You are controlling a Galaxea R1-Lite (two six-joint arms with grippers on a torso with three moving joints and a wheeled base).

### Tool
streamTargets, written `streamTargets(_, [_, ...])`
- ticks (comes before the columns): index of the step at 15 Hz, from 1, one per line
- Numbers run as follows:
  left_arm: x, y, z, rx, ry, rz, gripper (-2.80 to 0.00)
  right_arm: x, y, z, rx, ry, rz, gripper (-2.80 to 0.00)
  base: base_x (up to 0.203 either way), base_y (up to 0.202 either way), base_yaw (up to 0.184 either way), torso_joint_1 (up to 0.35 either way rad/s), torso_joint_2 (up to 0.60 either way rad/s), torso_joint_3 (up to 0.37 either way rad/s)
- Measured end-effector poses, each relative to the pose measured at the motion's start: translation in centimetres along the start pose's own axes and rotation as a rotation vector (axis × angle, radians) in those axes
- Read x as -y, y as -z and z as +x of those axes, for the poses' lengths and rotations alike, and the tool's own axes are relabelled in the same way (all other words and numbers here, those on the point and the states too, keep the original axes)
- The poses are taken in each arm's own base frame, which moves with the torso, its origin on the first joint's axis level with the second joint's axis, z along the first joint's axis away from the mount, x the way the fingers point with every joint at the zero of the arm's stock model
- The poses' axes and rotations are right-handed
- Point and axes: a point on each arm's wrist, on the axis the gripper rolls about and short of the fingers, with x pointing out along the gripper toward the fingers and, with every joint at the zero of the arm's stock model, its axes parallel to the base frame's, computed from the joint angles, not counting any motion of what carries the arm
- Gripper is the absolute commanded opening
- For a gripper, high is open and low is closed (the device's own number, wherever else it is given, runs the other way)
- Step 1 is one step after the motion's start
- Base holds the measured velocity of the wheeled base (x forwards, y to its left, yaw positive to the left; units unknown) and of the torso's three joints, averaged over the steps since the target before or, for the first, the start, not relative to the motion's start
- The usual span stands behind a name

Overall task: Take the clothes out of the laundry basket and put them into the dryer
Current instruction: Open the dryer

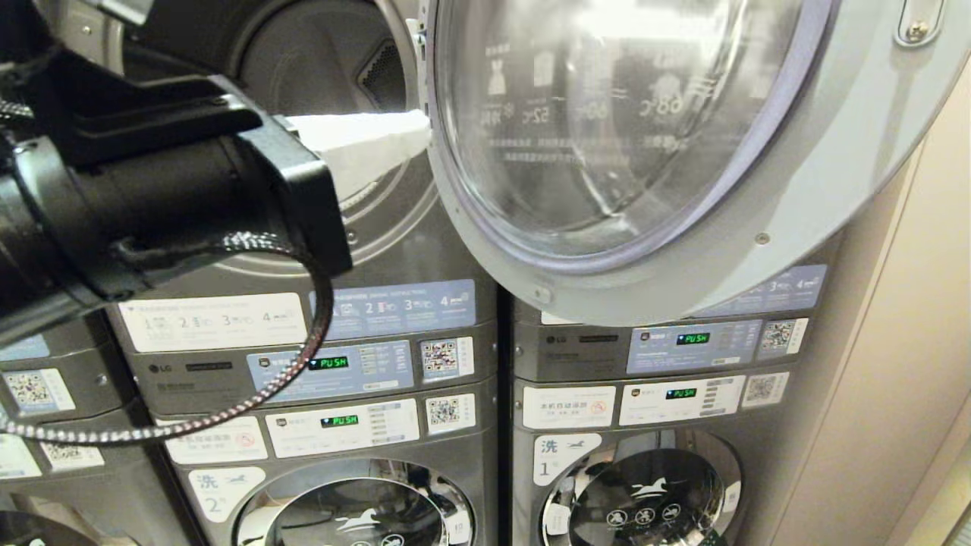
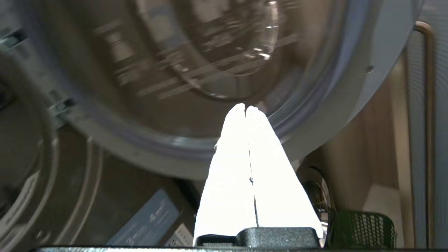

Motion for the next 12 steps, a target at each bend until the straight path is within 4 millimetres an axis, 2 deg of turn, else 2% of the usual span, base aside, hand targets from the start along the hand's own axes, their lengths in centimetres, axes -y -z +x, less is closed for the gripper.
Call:
streamTargets(2, [-1.4,1.3,-2.1,-0.046,-0.090,-0.024,-2.80,0.0,0.0,0.0,0.000,0.000,0.002,-2.80,0.000,0.000,0.000,0.000,0.00,0.000])
streamTargets(5, [-1.3,4.8,-7.7,-0.151,-0.183,-0.087,-2.80,0.0,0.0,0.0,0.000,-0.001,-0.001,-2.80,0.000,0.000,0.000,0.000,0.00,0.000])
streamTargets(9, [1.2,9.2,-16.6,-0.250,-0.318,-0.177,-2.80,0.0,0.0,0.0,-0.001,-0.001,0.004,-2.80,0.000,0.000,0.000,0.000,0.00,0.000])
streamTargets(12, [4.0,12.6,-22.2,-0.330,-0.419,-0.241,-2.80,0.0,0.0,0.0,0.000,-0.001,-0.001,-2.80,0.000,0.000,0.000,0.000,0.00,0.000])
